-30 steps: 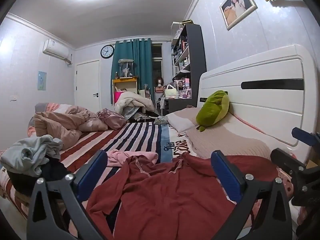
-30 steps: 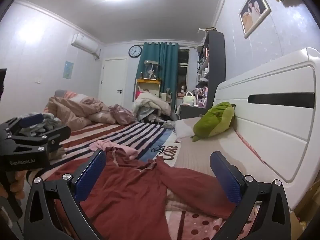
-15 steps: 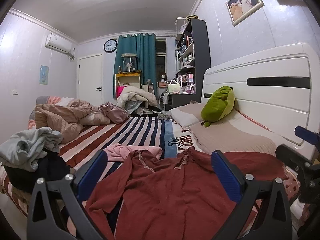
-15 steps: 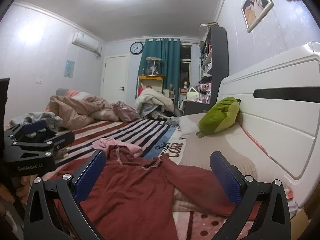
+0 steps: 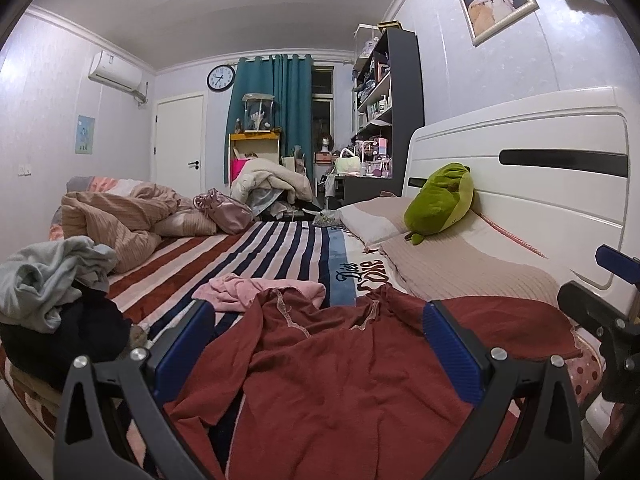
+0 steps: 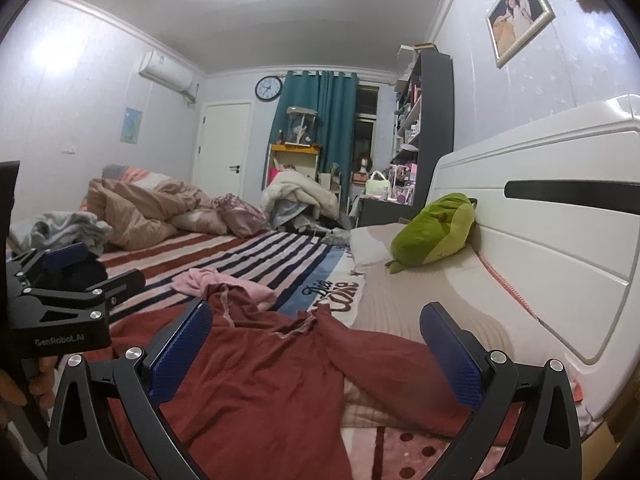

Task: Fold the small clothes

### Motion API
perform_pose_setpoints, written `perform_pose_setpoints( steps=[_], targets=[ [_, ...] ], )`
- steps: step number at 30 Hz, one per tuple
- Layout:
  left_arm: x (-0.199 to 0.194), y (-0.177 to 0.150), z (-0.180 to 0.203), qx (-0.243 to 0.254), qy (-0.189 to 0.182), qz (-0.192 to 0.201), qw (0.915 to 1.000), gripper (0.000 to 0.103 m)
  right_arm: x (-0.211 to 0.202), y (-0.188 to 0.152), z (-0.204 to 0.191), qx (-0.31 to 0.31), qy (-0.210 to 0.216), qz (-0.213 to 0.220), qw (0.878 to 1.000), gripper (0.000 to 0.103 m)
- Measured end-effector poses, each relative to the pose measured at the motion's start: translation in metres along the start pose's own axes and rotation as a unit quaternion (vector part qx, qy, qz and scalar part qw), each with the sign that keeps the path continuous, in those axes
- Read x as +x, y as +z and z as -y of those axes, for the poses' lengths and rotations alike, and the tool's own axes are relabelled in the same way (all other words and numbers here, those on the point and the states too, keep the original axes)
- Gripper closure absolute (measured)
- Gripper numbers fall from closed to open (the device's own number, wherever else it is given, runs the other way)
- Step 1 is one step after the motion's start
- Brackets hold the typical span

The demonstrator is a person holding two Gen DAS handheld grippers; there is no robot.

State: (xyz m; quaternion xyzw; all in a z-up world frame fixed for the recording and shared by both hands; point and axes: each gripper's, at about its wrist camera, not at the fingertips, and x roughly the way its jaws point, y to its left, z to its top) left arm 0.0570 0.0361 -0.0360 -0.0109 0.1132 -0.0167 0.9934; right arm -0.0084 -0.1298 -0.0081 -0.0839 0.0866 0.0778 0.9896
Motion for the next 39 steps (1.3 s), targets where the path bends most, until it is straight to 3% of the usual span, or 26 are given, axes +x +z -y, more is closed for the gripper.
perform_pose_setpoints(
  steps=[10,15,20,24,31,39],
  targets=[
    [0.025,0.004,0.009,0.002,0.004,0.002,1.0000,0.001,0.019,0.005,0.006,-0.008,0.010,0.003,1.000,0.000],
    [0.032,0.009,0.005,-0.003,0.019,-0.002,0.9998,0.001,0.036,0.009,0.013,-0.004,0.048,0.008,0.999,0.000],
    [0.033,0.010,-0.001,-0.009,0.004,-0.013,0.9999,0.001,0.048,0.013,0.013,0.017,0.081,-0.011,0.996,0.000],
    [0.022,0.006,-0.005,-0.006,0.004,-0.013,0.9999,0.001,0.036,0.010,0.009,0.017,0.078,-0.016,0.997,0.000],
    [0.008,0.008,-0.007,0.026,0.031,-0.015,0.9991,0.001,0.012,0.012,-0.008,0.005,0.093,0.020,0.995,0.000],
    [0.001,0.004,-0.023,0.002,0.013,-0.019,0.9997,0.001,0.007,0.011,-0.019,0.007,0.128,0.032,0.991,0.000]
  ],
)
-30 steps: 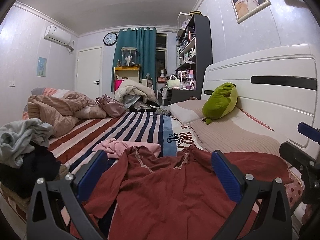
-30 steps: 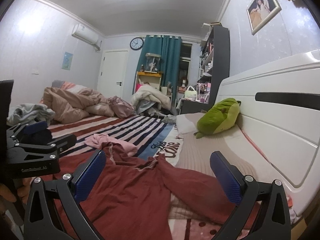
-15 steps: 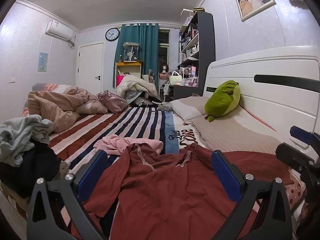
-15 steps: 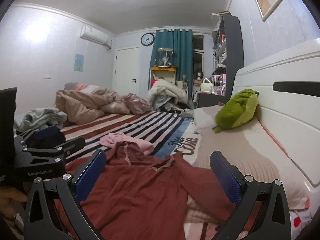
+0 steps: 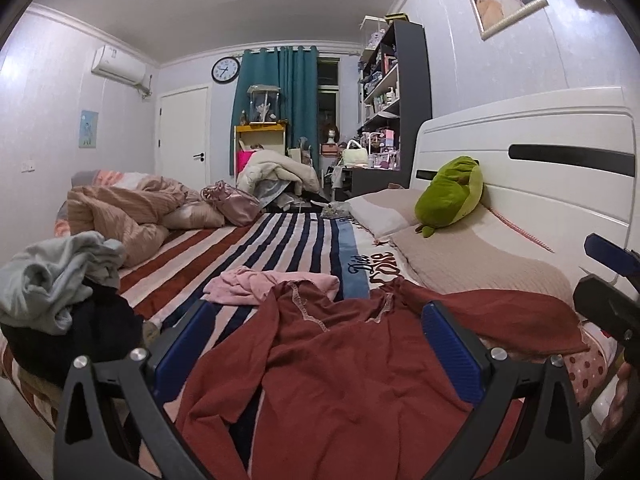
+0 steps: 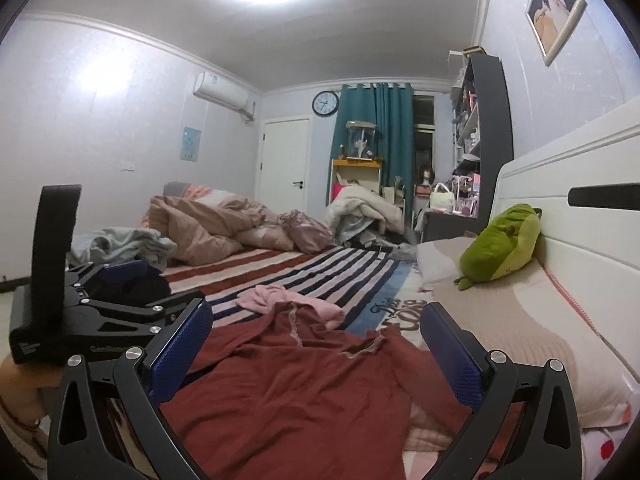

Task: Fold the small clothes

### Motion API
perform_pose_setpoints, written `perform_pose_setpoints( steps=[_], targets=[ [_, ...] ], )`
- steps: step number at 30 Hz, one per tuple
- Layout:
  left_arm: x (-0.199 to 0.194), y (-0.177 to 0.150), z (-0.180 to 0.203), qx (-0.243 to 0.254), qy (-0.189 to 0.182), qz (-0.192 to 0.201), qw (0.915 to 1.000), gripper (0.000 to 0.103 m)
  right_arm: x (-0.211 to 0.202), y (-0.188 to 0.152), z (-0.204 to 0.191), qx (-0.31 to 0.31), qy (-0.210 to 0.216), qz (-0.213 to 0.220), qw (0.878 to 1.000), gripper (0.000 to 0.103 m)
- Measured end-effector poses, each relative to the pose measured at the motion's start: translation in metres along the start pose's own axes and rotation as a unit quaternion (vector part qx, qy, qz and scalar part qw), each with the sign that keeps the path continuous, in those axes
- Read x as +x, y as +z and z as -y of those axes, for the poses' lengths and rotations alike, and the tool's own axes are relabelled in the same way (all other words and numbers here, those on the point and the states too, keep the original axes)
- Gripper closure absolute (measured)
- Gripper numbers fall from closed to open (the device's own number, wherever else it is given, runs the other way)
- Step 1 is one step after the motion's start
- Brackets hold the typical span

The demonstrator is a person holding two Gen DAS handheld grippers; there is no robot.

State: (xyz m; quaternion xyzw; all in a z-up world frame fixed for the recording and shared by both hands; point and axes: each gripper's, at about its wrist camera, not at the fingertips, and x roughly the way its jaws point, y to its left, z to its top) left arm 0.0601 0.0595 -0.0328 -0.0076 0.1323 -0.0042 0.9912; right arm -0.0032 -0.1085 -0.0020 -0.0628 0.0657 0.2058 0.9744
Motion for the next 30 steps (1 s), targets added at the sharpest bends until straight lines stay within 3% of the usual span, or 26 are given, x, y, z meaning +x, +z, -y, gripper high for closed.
perform_pose_setpoints(
  steps=[11,15,18,23,26,30],
  targets=[
    [0.007,-0.016,-0.012,0.008,0.023,-0.019,0.9995,0.001,0.019,-0.009,-0.001,0.021,0.013,-0.028,0.999,0.000],
    [0.011,-0.034,-0.030,-0.023,-0.009,-0.040,0.9989,0.001,0.024,-0.017,0.002,0.033,0.018,-0.037,0.999,0.000],
    [0.020,-0.064,-0.050,-0.030,-0.010,-0.074,0.9967,0.002,0.024,-0.027,0.005,0.041,0.017,-0.039,0.998,0.000],
    [0.047,-0.114,-0.088,-0.057,0.019,-0.150,0.9868,0.044,0.026,-0.051,0.013,0.063,0.014,-0.052,0.997,0.000],
    [0.058,-0.137,-0.105,-0.078,0.020,-0.180,0.9803,0.056,0.032,-0.069,0.015,0.079,0.012,-0.067,0.995,0.000],
    [0.061,-0.153,-0.110,-0.083,0.003,-0.203,0.9756,0.059,0.046,-0.090,0.014,0.102,0.014,-0.097,0.990,0.000]
  ],
)
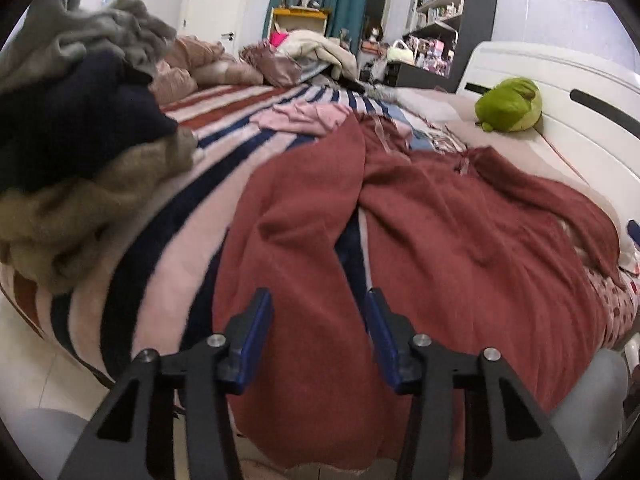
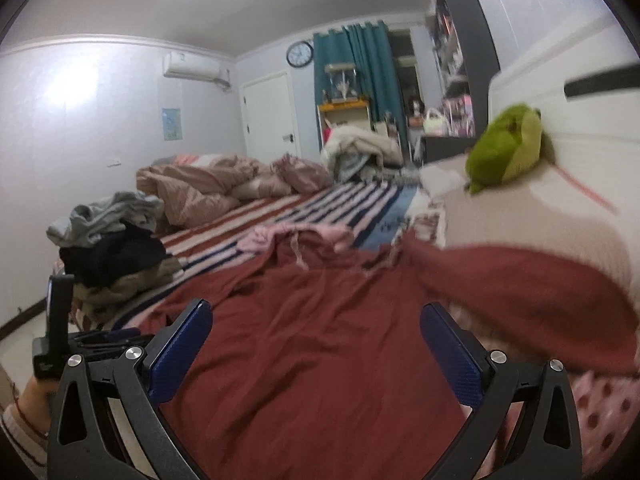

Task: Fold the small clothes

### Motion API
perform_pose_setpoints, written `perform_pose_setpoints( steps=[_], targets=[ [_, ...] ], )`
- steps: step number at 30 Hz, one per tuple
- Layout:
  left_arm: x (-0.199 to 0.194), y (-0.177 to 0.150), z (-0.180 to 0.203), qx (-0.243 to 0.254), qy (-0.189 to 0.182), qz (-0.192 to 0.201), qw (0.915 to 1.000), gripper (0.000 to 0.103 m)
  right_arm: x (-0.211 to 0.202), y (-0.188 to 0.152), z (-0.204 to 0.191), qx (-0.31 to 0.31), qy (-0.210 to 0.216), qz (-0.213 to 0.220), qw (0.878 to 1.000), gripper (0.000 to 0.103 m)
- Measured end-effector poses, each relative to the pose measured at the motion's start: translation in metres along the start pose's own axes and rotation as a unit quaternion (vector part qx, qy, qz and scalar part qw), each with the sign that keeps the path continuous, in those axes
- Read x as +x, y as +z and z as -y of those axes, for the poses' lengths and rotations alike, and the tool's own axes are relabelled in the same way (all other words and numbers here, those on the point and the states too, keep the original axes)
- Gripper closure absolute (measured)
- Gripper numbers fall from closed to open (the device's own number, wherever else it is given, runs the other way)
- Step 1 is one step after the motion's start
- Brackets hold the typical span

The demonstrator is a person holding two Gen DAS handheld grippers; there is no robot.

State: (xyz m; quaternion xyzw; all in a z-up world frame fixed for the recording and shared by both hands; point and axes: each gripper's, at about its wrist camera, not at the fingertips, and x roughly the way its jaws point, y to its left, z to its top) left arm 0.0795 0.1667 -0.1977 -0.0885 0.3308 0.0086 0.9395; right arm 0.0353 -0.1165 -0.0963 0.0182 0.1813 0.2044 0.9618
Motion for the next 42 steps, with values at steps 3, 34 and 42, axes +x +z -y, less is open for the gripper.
perform_pose_setpoints(
  steps=[3,34,42],
  targets=[
    [0.007,-0.004,0.000,0.007,0.006,-0.007,0.9999,0.062,0.011,-0.010,0.000,0.011,0.004,-0.020,1.000,0.000],
    [0.010,0.045,0.136,-0.018,-0.326,-0.059,0.9434,0.100,-0.022,-0.029,0.051,0.062,-0.019,-0.032,0.997,0.000],
    [-0.035,0.057,0.093,0.007,-0.254,0.005,0.9672,0.070,0.008,-0.045,0.033,0.084,0.100,-0.105,0.986,0.000]
  ],
)
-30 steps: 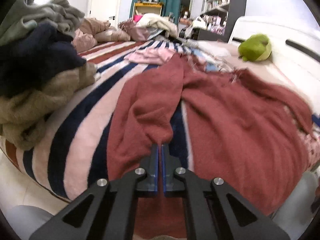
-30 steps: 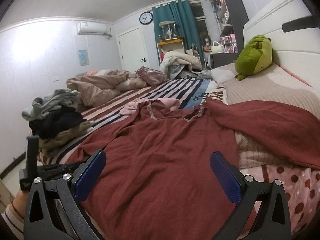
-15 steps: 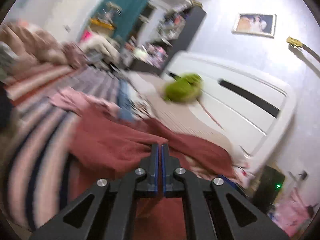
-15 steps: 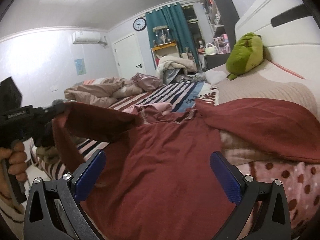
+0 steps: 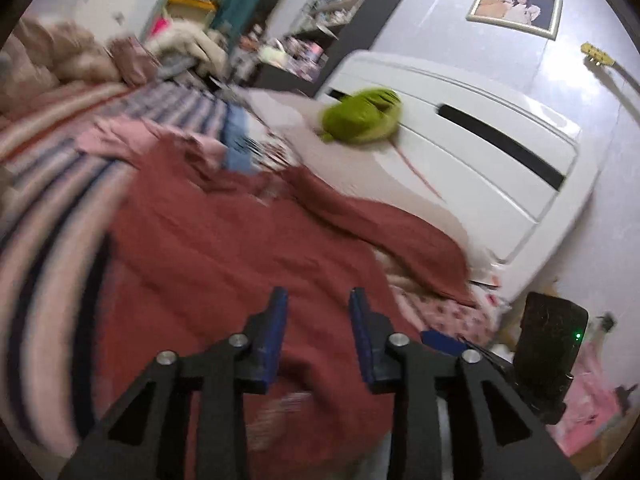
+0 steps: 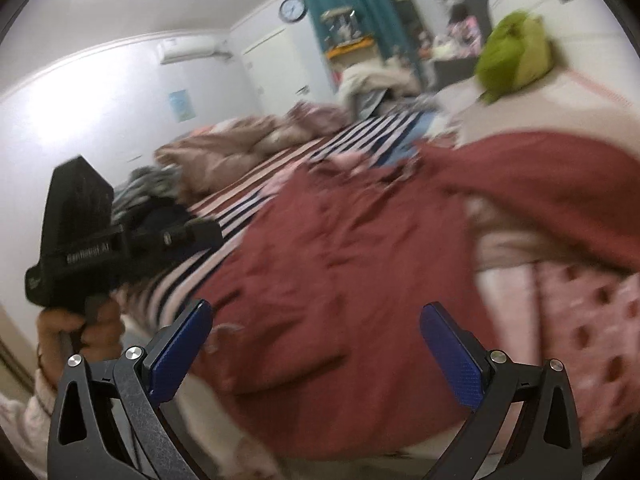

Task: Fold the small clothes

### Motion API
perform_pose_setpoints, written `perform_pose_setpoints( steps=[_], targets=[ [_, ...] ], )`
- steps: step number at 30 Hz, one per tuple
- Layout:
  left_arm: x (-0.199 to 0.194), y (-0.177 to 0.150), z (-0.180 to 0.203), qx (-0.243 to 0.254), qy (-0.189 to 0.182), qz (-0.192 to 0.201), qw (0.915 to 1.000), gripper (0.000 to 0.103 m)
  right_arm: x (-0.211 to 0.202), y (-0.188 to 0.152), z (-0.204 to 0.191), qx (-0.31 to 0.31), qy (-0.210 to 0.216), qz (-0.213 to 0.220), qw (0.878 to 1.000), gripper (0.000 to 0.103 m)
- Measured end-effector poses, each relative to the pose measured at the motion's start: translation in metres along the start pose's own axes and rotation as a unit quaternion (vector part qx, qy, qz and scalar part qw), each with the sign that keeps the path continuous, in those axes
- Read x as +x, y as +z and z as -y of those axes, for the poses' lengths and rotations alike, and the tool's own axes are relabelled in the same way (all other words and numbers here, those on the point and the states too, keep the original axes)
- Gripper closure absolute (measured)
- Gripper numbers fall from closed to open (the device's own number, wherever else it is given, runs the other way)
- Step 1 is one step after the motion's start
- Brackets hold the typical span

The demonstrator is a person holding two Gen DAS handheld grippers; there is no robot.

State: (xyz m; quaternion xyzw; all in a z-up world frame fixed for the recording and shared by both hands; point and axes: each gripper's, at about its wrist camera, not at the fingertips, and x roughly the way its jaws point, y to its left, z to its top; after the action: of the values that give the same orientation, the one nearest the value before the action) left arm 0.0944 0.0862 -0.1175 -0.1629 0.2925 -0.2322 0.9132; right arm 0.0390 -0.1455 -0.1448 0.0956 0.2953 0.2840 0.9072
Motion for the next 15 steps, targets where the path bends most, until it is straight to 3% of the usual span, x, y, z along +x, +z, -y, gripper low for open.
perform_pose_setpoints(
  steps=[2,4,7,8,10,11,12,13,15],
  targets=[
    [-0.017,0.003,-0.013,0.007,0.039,0.018,0.9990,0.062,0.015,-0.004,-0.006,0.010,0.023,-0.022,0.999,0.001],
    [-0.028,0.001,-0.025,0.011,0.061,0.028,0.9977,0.061,0.032,-0.008,-0.015,0.011,0.038,-0.047,0.998,0.005],
    [-0.041,-0.006,-0.040,0.012,0.077,0.036,0.9963,0.059,0.061,-0.018,-0.037,-0.015,0.017,-0.092,0.995,0.005],
    [-0.044,-0.008,-0.045,0.009,0.076,0.038,0.9963,0.058,0.067,-0.021,-0.042,-0.023,-0.006,-0.100,0.995,0.012],
    [-0.051,-0.012,-0.055,-0.002,0.074,0.043,0.9963,0.058,0.076,-0.025,-0.053,-0.058,-0.088,-0.104,0.989,0.040],
    [-0.054,-0.013,-0.059,-0.005,0.074,0.045,0.9963,0.058,0.080,-0.027,-0.062,-0.099,-0.156,-0.101,0.978,0.067],
    [-0.056,-0.014,-0.062,-0.007,0.073,0.046,0.9962,0.058,0.081,-0.028,-0.066,-0.117,-0.178,-0.101,0.972,0.087],
    [-0.059,-0.014,-0.065,-0.009,0.072,0.049,0.9962,0.058,0.080,-0.027,-0.070,-0.139,-0.192,-0.101,0.966,0.095],
    [-0.064,-0.016,-0.069,-0.010,0.068,0.055,0.9962,0.058,0.072,-0.021,-0.074,-0.171,-0.217,-0.100,0.956,0.097]
  ],
)
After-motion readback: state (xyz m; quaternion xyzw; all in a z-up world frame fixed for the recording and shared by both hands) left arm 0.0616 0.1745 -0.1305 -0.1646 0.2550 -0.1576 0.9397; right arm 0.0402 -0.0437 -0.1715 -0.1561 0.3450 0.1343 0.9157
